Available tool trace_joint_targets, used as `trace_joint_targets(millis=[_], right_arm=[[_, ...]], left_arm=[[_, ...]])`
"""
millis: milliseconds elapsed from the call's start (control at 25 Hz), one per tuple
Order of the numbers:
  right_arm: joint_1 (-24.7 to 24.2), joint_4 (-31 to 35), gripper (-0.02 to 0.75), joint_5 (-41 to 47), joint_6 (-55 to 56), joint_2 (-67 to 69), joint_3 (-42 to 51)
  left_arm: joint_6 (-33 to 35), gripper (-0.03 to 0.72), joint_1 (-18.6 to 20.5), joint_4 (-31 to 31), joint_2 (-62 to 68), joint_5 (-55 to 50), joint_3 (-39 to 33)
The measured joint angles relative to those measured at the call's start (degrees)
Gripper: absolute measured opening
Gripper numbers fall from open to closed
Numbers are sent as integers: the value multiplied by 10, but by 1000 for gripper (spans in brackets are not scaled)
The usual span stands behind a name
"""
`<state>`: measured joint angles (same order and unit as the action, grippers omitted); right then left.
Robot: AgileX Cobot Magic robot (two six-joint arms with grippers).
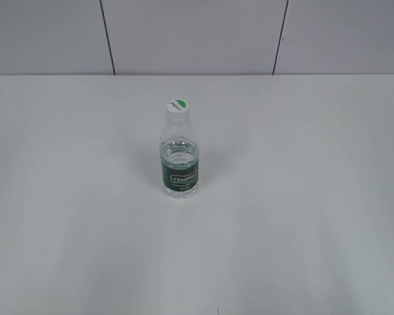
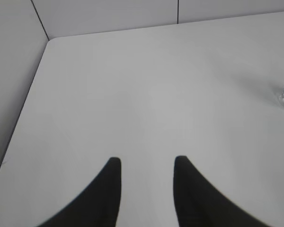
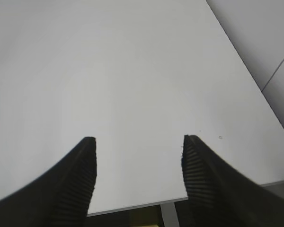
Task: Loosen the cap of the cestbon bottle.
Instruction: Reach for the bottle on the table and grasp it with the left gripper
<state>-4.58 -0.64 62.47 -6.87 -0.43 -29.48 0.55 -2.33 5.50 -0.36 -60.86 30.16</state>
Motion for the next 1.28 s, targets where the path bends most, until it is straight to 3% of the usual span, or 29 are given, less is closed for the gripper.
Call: trace_joint_targets(millis=[200,440,1280], right_arm=[[0,0,440,0,0,0,0],[0,0,440,0,0,0,0],[0,0,440,0,0,0,0]], left_arm=[[0,239,0,-2,0,19,3],[0,239,0,-47,53,150,7],[25,239,0,-51,549,674,4]])
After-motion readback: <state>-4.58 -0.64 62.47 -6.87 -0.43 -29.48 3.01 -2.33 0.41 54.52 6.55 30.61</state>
